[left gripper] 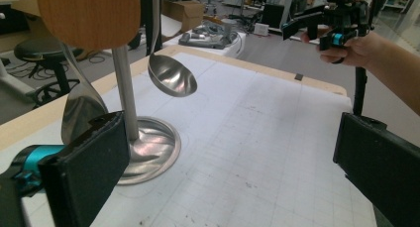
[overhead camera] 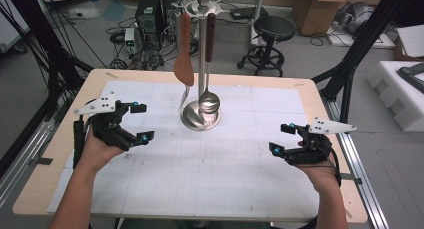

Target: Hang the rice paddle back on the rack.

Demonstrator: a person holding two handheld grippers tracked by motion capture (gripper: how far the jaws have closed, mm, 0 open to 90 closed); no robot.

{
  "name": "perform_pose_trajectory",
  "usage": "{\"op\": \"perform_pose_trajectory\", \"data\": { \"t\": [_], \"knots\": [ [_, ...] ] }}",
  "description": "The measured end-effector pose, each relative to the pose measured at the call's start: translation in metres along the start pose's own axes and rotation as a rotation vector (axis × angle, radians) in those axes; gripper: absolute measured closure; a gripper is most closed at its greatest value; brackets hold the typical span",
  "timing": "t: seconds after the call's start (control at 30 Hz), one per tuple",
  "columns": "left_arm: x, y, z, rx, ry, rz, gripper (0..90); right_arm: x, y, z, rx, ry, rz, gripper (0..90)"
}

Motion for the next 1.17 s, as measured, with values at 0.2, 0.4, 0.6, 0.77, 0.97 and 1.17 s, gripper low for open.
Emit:
{"op": "perform_pose_trajectory", "data": {
  "t": [0.2, 0.4, 0.6, 0.77, 0.97, 1.17],
  "knots": [
    [-0.007, 0.0, 0.002, 0.01, -0.002, -0.009, 1.7, 0.0, -0.002, -0.001, -0.003, 0.002, -0.006, 15.4],
    [-0.008, 0.005, -0.001, 0.02, 0.009, 0.016, 1.7, 0.0, -0.001, -0.001, -0.001, 0.004, -0.005, 15.4],
    [-0.013, 0.0, -0.004, 0.032, 0.026, -0.009, 1.7, -0.002, 0.0, 0.0, -0.004, 0.0, -0.006, 15.5],
    [-0.014, -0.001, -0.003, 0.044, 0.014, -0.017, 1.7, -0.002, 0.002, -0.001, -0.004, 0.003, -0.001, 15.5],
    [-0.014, -0.002, -0.002, 0.041, 0.015, -0.019, 1.7, -0.001, 0.004, -0.001, -0.004, 0.003, 0.003, 15.5],
    [-0.015, -0.003, -0.003, 0.039, 0.021, -0.02, 1.7, -0.001, 0.002, -0.001, -0.001, 0.009, -0.005, 15.5]
  ]
}}
Point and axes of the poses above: each handheld gripper's, and its own axes: y roughly backward along the jaws, x roughly out of its top, z roughly to its right, the point moved 1 cm from there along -y, roughly forward along the jaws, and after that the axes turned 6 degrees about y, right-handed, at the moved point
